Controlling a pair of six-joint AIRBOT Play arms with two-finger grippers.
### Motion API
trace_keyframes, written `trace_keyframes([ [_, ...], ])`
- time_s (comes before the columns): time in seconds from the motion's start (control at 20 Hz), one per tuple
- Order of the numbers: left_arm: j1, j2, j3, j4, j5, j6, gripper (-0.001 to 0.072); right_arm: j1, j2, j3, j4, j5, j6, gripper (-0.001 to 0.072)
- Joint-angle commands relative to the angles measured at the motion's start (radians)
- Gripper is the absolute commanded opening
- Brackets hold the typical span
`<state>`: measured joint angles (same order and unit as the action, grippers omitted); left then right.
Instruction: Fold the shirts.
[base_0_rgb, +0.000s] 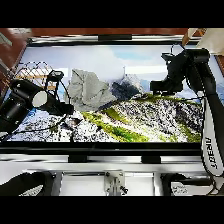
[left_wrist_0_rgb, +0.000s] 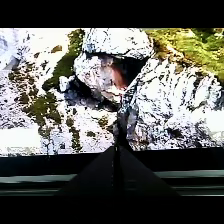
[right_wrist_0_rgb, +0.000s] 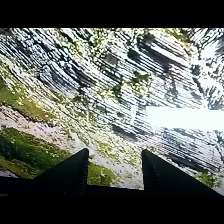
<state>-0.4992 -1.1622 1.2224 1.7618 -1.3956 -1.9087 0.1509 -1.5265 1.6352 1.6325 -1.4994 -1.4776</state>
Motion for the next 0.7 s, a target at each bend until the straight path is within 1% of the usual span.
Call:
trace_keyframes([
  [0.0,0.0,0.0,0.0,0.0,0.0,0.0,0.0034,0.001,0.0,0.0,0.0,0.0,0.0,0.0471],
  [0.5,0.0,0.0,0.0,0.0,0.0,0.0,0.0034,0.001,0.0,0.0,0.0,0.0,0.0,0.0471],
  [0.65,0.0,-0.001,0.0,0.0,0.002,0.001,0.0034,0.001,0.0,0.0,0.015,0.065,0.006,0.047],
])
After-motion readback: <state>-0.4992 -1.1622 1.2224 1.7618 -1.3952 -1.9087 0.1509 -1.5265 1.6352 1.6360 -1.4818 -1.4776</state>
